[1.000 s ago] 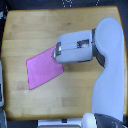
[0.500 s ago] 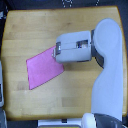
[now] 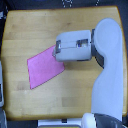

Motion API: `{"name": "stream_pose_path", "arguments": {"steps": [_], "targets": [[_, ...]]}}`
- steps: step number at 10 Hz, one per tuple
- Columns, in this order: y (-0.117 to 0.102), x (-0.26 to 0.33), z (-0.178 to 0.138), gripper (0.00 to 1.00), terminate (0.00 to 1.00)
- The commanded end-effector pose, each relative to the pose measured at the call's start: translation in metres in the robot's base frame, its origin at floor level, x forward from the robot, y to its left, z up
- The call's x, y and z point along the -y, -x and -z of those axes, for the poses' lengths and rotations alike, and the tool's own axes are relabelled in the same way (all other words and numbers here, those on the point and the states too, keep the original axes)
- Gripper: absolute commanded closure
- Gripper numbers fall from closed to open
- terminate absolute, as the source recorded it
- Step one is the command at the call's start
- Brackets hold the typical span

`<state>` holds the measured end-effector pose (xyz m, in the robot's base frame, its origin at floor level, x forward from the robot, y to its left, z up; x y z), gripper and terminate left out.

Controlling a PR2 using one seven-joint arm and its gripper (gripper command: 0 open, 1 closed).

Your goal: Folding a cloth

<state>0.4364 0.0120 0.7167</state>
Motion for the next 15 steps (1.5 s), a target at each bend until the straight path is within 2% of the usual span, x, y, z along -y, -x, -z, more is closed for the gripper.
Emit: {"name": "stream_pose_path", "arguments": {"steps": [1,12,15], "targets": [[-0.009,0.006,0.003,1.0,0.0],[-0.012,0.017,0.004,1.0,0.0],[-0.006,0.025,0.0,1.0,0.0]]}}
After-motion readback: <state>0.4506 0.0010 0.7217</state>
